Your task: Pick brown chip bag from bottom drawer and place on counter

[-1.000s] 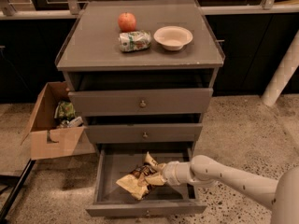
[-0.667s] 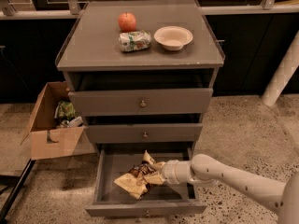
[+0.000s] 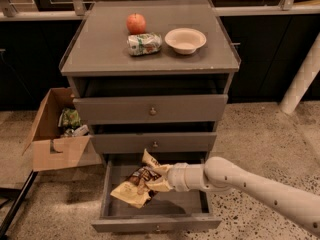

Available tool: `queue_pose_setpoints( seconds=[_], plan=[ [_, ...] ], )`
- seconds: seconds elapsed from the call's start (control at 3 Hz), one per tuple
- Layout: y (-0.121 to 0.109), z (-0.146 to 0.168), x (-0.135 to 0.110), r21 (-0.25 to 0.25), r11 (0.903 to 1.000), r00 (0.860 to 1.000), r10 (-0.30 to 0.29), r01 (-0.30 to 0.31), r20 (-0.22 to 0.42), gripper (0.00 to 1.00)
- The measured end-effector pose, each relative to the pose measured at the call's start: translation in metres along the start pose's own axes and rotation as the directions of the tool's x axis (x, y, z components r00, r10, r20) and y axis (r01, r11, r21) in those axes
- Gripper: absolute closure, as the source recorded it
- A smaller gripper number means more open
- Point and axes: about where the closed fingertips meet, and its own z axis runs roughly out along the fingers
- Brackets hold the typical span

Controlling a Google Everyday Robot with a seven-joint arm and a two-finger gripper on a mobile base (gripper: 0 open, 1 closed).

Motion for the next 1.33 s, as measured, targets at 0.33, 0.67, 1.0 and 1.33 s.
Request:
queue_pose_setpoints(
  seconds=[0.33,0.67,1.0,1.33],
  plan=[
    [0.02,-0.004,-0.047,-0.042,0.9946,0.995,-0.094,0.094,0.022,1.0],
    [0.038,-0.007,-0.088,-0.086,0.9801,0.984,-0.176,0.179,0.037,1.0],
    [0.053,-0.01,-0.13,-0.133,0.9565,0.965,-0.252,0.26,0.068,1.0],
    [0.064,-0.015,-0.183,-0.18,0.9205,0.938,-0.335,0.347,0.091,1.0]
  ],
)
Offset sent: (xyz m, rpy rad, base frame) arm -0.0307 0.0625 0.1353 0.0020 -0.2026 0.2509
